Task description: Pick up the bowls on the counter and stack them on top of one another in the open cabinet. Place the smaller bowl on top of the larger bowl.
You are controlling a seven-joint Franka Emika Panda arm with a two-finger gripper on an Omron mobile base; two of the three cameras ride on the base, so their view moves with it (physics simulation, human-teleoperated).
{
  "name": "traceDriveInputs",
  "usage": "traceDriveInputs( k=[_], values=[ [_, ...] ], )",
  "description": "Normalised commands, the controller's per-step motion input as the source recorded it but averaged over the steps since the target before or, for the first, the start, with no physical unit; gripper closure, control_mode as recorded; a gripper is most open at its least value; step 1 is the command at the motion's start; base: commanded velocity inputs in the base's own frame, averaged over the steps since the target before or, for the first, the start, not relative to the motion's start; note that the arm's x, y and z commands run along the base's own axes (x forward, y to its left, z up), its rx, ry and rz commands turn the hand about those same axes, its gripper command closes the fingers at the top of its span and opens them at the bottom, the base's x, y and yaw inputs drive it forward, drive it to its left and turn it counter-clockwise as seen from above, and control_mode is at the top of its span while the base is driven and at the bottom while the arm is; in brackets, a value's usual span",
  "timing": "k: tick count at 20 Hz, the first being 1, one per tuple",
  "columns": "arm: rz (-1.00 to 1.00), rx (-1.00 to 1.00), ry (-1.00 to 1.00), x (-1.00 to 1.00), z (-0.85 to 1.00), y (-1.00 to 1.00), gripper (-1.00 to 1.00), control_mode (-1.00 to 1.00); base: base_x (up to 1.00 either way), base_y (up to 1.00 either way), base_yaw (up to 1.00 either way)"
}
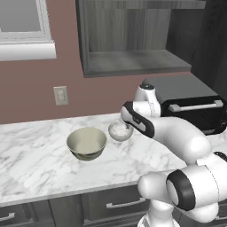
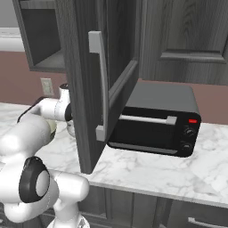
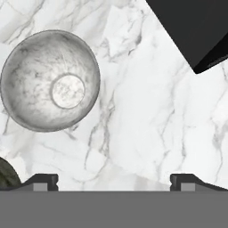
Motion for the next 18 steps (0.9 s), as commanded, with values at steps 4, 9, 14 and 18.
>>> traceDriveInputs(
  k=[4,9,14,18],
  values=[
    [-0.11,0.0,0.03,0.29,-0.23,0.0,-1.0,-1.0,0.0,0.0,0.0],
    [-0.09,0.0,0.03,0.26,-0.25,0.0,-1.0,-1.0,0.0,0.0,0.0],
    [-0.08,0.0,0.01,0.29,-0.24,0.0,-1.0,-1.0,0.0,0.0,0.0],
    [-0.06,0.02,0.01,0.27,-0.18,0.0,-1.0,-1.0,0.0,0.0,0.0]
  ],
)
